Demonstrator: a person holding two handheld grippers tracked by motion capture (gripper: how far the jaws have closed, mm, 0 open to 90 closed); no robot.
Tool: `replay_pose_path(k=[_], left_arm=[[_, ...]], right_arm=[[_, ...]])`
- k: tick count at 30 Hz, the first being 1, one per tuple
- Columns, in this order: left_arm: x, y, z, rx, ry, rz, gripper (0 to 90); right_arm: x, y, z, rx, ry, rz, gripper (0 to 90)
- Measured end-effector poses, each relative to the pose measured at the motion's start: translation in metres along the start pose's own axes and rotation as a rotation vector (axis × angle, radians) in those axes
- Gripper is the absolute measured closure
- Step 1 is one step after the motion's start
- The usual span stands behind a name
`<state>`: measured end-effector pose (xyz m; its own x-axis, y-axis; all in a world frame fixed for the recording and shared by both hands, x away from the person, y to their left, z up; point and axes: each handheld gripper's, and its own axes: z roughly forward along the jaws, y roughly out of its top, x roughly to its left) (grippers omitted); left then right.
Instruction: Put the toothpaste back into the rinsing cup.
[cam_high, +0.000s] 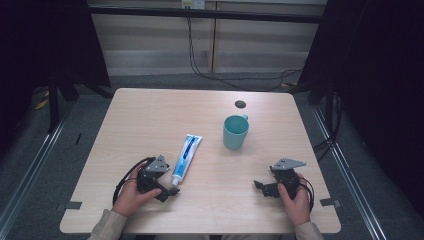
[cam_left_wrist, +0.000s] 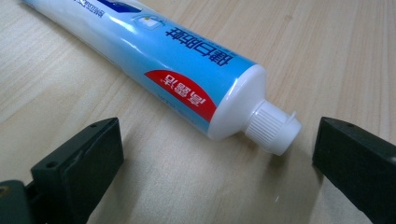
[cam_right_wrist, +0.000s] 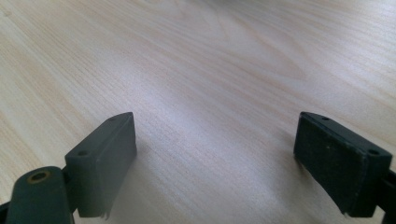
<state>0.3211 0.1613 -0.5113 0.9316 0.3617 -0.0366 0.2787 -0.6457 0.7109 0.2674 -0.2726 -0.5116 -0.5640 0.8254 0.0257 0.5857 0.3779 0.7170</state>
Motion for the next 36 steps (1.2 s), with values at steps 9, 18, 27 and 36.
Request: replay_pose_path(k=[9,18,27,36], left_arm=[[-0.002,0.0,-0.001,0.009,0.011,-0.007,0.0],[0.0,0.018,-0.011,0.143,0.006,-0.134,15.7],[0.003,0.042,-0.022,0.227,-0.065,-0.219,15.2],[0.016,0.059,-0.01,0.268,-0.015,-0.377,15.2]], right_arm=[[-0.001,0.0,0.001,-0.005,0.006,-0.008,12.7],[-0.002,0.001,0.001,-0.004,0.012,-0.005,12.8],[-0.002,0.001,0.001,-0.003,0.011,-0.007,12.9],[-0.002,0.001,0.001,-0.003,0.012,-0.005,12.9]])
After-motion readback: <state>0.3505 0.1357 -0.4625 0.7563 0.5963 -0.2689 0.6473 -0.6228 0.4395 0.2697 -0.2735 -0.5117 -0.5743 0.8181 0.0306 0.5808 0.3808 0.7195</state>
